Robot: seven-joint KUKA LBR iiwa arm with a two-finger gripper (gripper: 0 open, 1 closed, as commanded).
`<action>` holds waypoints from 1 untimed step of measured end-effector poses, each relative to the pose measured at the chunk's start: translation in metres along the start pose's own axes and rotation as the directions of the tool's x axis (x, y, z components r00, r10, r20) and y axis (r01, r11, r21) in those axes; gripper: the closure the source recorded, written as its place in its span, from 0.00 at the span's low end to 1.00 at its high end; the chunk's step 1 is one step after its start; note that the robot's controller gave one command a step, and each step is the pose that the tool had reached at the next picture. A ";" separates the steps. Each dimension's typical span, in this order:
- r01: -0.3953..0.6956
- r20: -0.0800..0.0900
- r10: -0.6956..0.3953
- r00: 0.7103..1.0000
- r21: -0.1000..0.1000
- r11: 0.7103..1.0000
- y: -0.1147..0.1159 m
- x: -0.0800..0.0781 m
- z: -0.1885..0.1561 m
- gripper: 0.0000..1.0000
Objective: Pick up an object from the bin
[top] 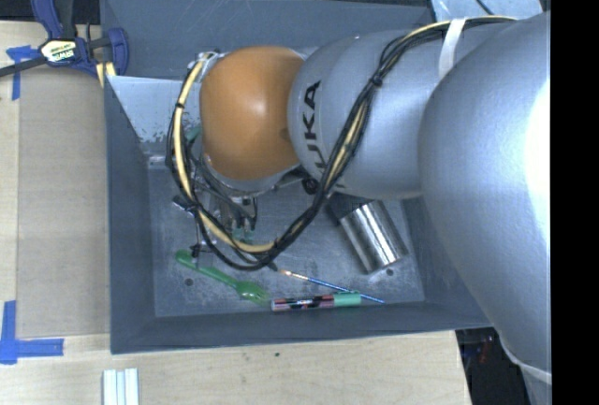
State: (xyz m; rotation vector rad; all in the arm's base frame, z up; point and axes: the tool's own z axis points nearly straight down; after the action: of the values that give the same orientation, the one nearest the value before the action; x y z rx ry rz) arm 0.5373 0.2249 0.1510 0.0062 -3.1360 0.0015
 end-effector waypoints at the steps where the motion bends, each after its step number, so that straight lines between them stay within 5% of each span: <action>1: -0.005 0.008 0.005 1.000 -0.002 1.000 -0.001 -0.002 -0.005 0.00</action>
Offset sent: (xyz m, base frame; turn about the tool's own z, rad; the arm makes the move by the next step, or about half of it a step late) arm 0.0185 -0.0484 -0.0810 0.1835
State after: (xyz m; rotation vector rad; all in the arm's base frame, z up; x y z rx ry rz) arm 0.5396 0.2236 0.1560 -0.0020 -3.1439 -0.0015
